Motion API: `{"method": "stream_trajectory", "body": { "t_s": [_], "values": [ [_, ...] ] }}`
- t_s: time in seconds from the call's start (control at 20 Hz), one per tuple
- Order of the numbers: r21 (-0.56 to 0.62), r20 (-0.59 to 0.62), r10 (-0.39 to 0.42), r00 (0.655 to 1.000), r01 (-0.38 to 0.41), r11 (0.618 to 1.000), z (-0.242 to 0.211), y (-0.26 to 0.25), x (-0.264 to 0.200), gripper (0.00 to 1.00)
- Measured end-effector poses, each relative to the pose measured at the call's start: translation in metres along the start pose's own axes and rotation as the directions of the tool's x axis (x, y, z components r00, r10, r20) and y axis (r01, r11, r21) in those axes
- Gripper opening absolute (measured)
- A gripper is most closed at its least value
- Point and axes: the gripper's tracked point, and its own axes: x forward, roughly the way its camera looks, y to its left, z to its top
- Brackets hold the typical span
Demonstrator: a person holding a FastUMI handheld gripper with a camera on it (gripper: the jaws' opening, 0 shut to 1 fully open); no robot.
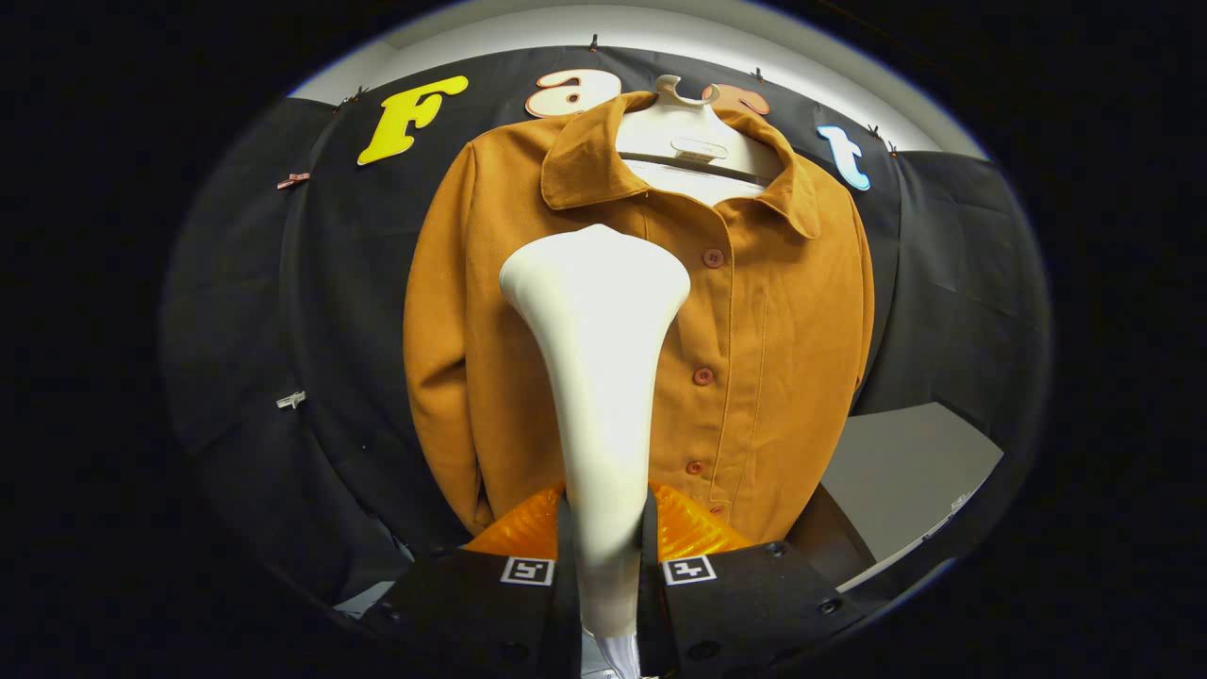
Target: Iron the clothes twice with a garment steamer, once on the left side and once on the right side.
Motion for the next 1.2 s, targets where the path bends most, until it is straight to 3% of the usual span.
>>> {"method": "stream_trajectory", "body": {
  "t_s": [0.4, 1.2],
  "values": [
    [-0.023, 0.013, -0.042, 0.999, 0.043, 0.999, -0.012, 0.003, 0.022, 0.27],
    [-0.025, -0.09, -0.024, 0.996, 0.022, 0.999, -0.136, 0.001, 0.034, 0.27]
  ]
}}
